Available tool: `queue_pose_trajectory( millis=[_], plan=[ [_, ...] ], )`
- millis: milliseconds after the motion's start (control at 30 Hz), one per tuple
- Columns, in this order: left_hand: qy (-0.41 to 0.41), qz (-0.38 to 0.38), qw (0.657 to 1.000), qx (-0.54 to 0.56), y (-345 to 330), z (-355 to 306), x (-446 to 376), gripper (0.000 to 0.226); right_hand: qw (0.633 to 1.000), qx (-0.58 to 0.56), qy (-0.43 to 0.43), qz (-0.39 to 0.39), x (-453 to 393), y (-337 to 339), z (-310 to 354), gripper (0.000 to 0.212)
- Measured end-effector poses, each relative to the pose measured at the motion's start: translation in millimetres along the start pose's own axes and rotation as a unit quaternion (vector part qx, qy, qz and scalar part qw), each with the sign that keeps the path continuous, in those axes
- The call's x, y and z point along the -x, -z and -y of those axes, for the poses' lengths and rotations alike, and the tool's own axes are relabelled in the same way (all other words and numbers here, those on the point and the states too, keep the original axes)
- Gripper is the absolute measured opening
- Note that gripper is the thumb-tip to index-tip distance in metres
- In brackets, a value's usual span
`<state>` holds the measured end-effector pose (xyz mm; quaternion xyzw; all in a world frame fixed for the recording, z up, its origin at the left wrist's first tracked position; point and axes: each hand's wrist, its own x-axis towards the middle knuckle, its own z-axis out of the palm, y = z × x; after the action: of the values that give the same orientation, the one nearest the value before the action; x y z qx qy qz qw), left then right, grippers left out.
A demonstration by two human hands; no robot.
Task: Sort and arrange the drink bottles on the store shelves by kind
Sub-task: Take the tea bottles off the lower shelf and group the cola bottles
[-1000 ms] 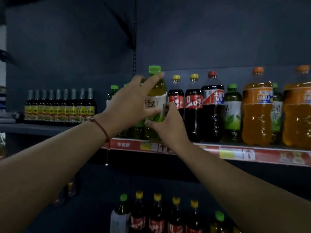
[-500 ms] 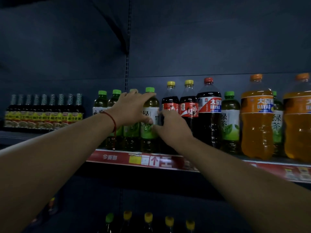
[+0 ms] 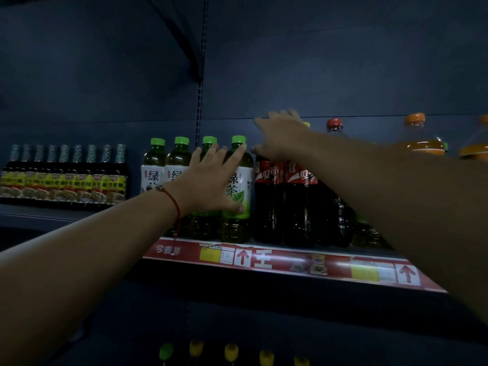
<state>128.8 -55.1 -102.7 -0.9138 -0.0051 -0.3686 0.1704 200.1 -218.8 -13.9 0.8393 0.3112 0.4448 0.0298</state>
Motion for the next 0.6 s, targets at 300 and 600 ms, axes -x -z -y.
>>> queue_pose_trajectory(
  millis=[300, 600],
  plan=[
    [0.017, 0.001, 1.000, -0.005, 4, -7, 3, 0.126, 0.997, -0.075, -0.021, -0.015, 2, 2, -6, 0.069],
    [0.051, 0.004, 0.998, 0.023, 17, -25, 13, 0.122, 0.949, -0.300, -0.074, -0.055, 46, 28, -11, 0.044]
  ],
)
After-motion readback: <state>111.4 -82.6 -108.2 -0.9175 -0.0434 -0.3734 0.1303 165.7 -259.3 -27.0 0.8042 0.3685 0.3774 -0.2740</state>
